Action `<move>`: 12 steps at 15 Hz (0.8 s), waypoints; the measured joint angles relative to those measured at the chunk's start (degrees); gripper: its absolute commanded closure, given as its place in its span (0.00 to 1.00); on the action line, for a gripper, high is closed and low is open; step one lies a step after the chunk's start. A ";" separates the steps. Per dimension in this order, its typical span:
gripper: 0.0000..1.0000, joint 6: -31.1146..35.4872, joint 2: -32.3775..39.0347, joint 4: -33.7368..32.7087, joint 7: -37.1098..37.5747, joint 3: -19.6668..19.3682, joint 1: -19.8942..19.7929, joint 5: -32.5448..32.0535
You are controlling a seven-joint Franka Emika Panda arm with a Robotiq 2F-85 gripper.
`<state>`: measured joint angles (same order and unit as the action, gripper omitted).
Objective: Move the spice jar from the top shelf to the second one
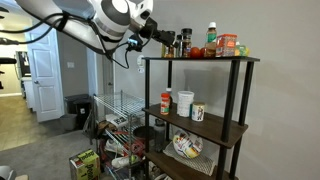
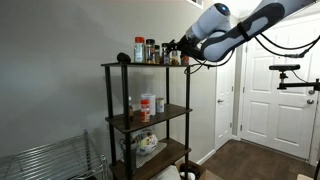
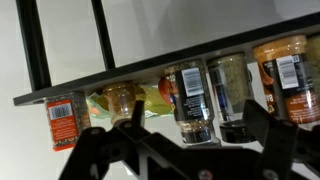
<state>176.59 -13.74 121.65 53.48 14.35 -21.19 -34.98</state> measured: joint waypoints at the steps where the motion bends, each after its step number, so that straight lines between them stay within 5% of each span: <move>1: 0.00 0.00 0.56 -1.17 0.00 0.41 -0.28 0.00; 12: 0.00 -0.29 8.12 -11.13 0.01 2.79 -1.70 0.00</move>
<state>176.30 -5.62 110.52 53.49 17.14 -22.89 -34.99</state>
